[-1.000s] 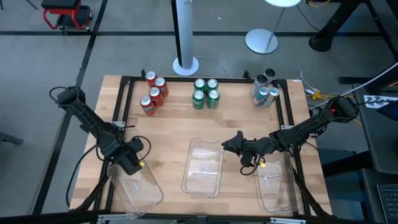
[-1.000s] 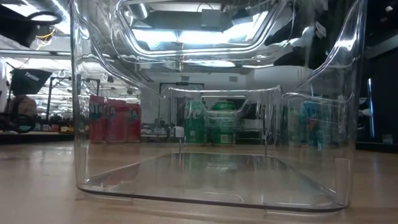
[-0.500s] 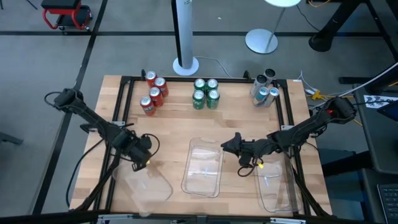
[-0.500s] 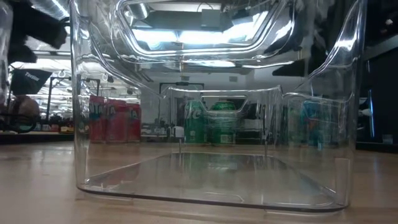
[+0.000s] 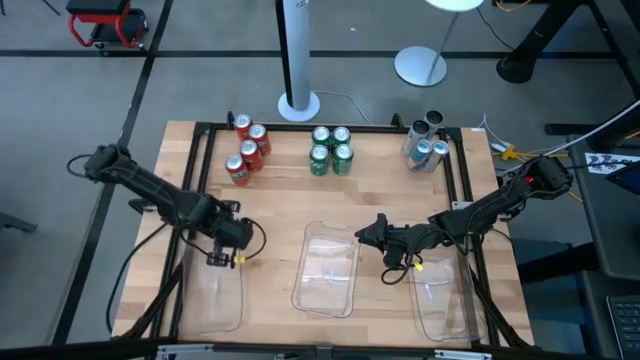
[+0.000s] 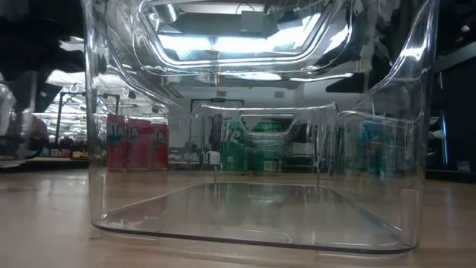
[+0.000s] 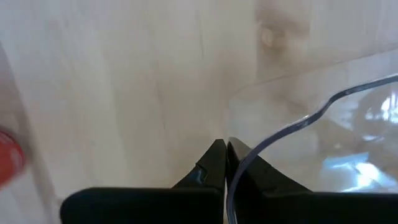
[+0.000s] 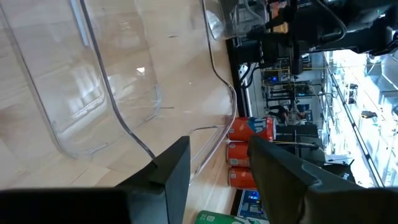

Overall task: Sort soda cans
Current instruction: Adjust the transparent bins

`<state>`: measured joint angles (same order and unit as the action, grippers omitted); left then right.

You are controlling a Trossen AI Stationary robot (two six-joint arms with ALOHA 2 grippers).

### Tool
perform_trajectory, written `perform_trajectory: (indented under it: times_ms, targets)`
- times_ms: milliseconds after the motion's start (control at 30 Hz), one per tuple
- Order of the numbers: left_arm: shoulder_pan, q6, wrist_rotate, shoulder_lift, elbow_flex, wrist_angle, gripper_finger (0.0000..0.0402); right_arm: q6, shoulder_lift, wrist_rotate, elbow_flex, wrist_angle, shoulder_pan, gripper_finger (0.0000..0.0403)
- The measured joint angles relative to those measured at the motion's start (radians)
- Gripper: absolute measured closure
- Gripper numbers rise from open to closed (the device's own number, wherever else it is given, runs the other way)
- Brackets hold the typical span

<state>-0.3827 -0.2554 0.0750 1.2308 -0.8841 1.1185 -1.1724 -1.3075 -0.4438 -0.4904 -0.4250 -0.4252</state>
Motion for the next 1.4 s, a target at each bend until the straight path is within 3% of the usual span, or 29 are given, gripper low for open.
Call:
perform_trajectory:
  times_ms: [267, 433, 700, 1100, 1400]
  targets:
    - [0.142, 0.229, 0.037, 0.0, 0.008, -0.018, 0.04, 0.0, 0.0, 0.0, 0.0, 0.0, 0.0, 0.024]
    - [0.19, 0.306, -0.014, 0.005, 0.07, -0.136, 0.0397, 0.0, 0.0, 0.0, 0.0, 0.002, 0.0, 0.024]
    - [0.18, 0.286, -0.022, 0.029, 0.078, -0.141, 0.0389, 0.0, 0.0, 0.0, 0.0, 0.008, 0.0, 0.024]
    - [0.181, 0.228, 0.044, 0.032, 0.08, -0.131, 0.0297, -0.001, 0.0, 0.016, 0.0, 0.013, 0.0, 0.024]
    - [0.181, 0.136, 0.043, 0.031, -0.096, 0.021, 0.0252, -0.007, 0.0, 0.01, 0.0, 0.01, 0.0, 0.024]
